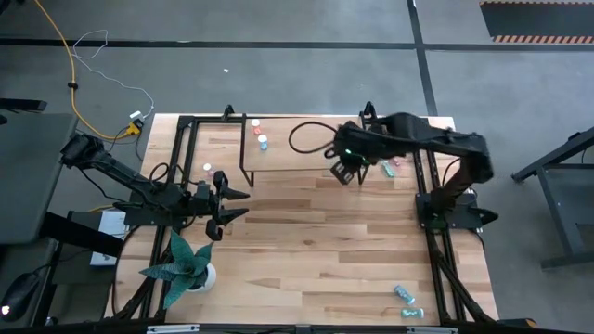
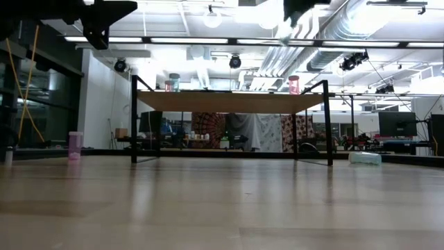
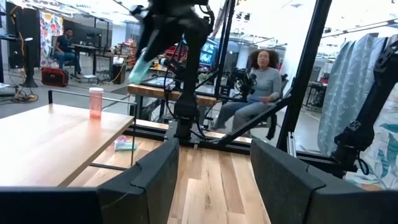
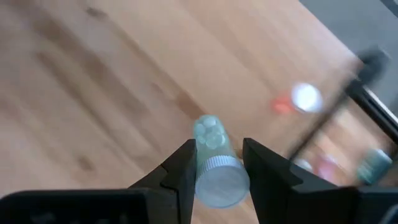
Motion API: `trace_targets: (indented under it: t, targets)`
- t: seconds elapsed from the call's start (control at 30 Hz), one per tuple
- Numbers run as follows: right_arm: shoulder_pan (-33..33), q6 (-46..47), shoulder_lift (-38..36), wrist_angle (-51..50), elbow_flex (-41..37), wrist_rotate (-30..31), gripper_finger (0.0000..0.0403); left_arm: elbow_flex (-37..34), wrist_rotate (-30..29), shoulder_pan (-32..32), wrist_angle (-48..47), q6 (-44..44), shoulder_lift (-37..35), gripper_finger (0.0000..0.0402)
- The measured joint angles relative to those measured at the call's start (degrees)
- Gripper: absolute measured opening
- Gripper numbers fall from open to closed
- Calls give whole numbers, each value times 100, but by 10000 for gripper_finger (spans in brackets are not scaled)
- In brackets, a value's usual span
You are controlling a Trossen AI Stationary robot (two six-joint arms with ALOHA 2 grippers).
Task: Pick and place medicine bottles onto shelf by color
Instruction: Put the green pill bottle on the shelf
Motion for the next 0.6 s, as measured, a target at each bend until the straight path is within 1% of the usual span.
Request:
trace_targets:
  t: [0.03,0.2,0.33,0.47,0.6]
  targets:
    - [-102,28,148,-134,95,0,110,0,0,-2,0,-5,0,190]
    - [-503,-256,506,185,124,-376,110,0,0,-2,-13,-17,0,190]
    - [-769,-174,833,-82,115,-397,110,0,0,-2,-49,-18,0,190]
    - [-946,-142,917,-57,117,-575,110,0,0,0,-113,-17,0,190]
    - [-1055,53,936,-86,-59,-578,110,0,0,-1,-132,-98,0,190]
